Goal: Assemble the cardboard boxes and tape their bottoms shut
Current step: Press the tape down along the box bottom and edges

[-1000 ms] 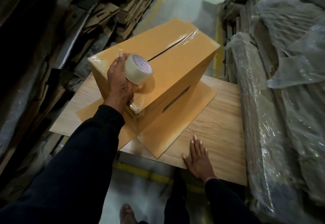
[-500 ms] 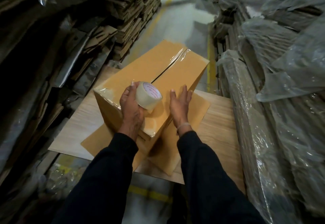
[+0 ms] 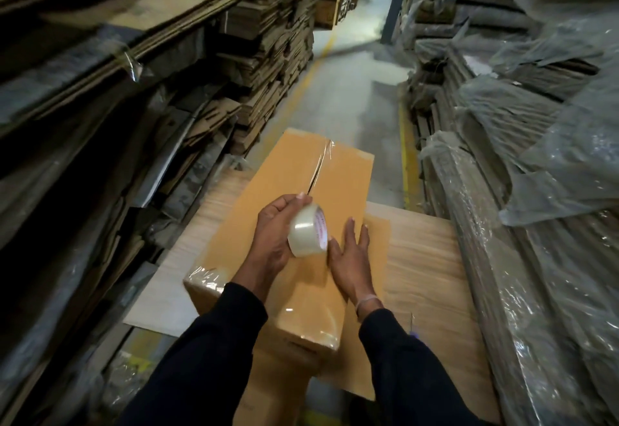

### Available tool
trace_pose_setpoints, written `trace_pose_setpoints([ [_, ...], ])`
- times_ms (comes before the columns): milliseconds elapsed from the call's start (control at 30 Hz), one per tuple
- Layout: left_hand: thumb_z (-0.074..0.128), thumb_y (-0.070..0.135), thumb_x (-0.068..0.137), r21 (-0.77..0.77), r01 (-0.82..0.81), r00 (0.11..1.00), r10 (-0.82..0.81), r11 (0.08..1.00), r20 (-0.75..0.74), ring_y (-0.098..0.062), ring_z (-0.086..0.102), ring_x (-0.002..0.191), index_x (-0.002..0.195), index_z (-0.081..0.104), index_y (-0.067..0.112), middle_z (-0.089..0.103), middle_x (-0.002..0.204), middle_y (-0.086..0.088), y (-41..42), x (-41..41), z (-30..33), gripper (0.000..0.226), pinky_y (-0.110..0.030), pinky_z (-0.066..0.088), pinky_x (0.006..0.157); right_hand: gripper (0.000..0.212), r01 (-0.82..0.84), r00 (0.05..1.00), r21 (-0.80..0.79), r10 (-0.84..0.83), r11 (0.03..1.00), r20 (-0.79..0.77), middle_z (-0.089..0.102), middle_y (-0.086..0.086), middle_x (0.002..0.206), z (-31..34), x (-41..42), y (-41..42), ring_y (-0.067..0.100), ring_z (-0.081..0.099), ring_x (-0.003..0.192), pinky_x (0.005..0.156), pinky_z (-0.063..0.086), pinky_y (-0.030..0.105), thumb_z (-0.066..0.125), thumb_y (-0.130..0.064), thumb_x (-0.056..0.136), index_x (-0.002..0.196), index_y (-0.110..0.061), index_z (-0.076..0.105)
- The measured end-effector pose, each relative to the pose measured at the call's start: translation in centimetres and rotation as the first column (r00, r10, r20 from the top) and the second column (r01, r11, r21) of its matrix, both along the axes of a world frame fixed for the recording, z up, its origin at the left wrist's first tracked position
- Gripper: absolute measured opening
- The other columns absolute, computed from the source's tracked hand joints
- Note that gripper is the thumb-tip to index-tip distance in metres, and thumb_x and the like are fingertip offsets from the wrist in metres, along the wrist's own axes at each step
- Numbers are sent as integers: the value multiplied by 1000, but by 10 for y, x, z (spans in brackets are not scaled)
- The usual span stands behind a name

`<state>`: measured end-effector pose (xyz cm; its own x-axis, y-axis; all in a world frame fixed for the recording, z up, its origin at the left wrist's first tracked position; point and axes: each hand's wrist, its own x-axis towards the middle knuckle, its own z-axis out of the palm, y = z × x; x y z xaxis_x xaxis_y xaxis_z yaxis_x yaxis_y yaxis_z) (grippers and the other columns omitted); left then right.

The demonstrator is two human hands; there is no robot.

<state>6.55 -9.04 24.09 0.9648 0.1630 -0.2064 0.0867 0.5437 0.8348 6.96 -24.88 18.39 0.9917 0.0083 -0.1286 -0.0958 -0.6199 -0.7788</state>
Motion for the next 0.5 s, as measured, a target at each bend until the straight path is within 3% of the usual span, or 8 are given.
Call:
trace_pose_setpoints([
  [100,70,22,100,-6,8,1000,-8,1000,-6,-22,70,79,88,75,14,75,90,-7,6,3,2,16,-32,57,72,72,72,997,57,-71,996,-31,-22,-3,175,-3,-41,23,29,29,158,111,36,29,44,-43,112,170,-36,2],
  [167,66,21,102,-48,-9,1000,9,999,-6,-18,72,76,93,72,9,76,85,-5,9,4,1,16,-28,60,69,75,84,996,108,-80,991,-41,-26,-9,173,-10,-63,36,30,33,156,113,38,31,45,-48,111,168,-42,-3],
  [267,65,22,104,-101,-32,999,28,994,-44,-17,73,77,100,70,6,75,86,-5,10,4,-8,17,-28,60,68,78,66,997,139,-60,988,-46,-25,-12,172,-17,-80,40,31,28,158,118,36,35,46,-53,108,167,-44,-4],
  [367,65,22,102,-178,-64,996,52,982,-72,-18,73,81,101,69,6,74,91,-7,10,8,-17,17,-28,61,70,72,52,999,186,-52,981,-9,-15,-13,173,-10,-70,26,29,23,159,120,32,34,51,-45,109,168,-42,9],
  [500,63,25,104,-172,-82,995,71,982,-70,-17,72,84,96,71,8,74,90,-5,8,19,-20,20,-28,60,73,60,52,989,-10,-50,999,139,-9,-3,177,5,12,-3,28,1,164,132,13,46,47,-40,111,167,-37,25],
])
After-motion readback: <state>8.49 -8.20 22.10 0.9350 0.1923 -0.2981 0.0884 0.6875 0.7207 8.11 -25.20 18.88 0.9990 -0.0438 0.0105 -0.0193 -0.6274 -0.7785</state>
